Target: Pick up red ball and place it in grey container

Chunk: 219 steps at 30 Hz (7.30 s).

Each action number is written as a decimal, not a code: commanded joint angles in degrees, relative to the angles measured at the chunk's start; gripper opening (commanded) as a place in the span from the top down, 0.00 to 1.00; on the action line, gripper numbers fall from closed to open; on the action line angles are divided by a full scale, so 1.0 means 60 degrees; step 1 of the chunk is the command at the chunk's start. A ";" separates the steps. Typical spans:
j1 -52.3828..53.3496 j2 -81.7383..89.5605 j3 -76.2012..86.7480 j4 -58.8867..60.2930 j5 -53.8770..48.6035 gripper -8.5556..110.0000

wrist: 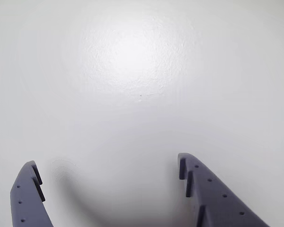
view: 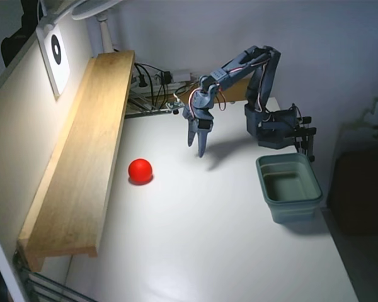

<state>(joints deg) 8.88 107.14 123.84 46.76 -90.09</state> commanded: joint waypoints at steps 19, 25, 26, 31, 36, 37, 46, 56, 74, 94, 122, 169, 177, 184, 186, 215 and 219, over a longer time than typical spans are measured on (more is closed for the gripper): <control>0.0119 -0.2896 -0.2941 -0.0531 0.0015 0.61; 0.0119 -0.3876 -0.3978 -0.0474 0.0015 0.61; 0.0119 -0.4006 -0.4124 -0.0459 0.0015 0.61; 0.0119 -0.4914 -0.5192 -0.0298 0.0015 0.61; 0.0119 -0.5757 -0.6263 -0.0070 0.0015 0.61; 0.0119 -0.5953 -0.6522 -0.0007 0.0015 0.61; 0.0119 -0.7565 -0.8800 0.0659 0.0015 0.61; 0.0119 -0.9615 -1.2036 0.1844 0.0015 0.61; 0.0119 -1.1856 -1.5945 0.3513 0.0015 0.61; 0.0119 -1.1853 -1.5943 0.3514 0.0015 0.61; 0.0119 -1.1853 -1.5943 0.4447 0.0015 0.61; 0.0119 -1.1853 -1.5943 0.1553 0.0015 0.73; 0.0119 -1.1853 -1.5943 0.1553 0.0015 0.73; 0.0119 -1.1853 -1.5943 0.1553 0.0015 0.73; 0.0119 -1.1853 -1.5943 0.1553 0.0015 0.73; 0.0119 -0.7337 -0.8463 -0.1414 0.0015 0.73; 0.0119 -0.6633 -0.7453 -0.1720 0.0015 0.73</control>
<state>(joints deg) 8.88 60.91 76.03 37.35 -90.09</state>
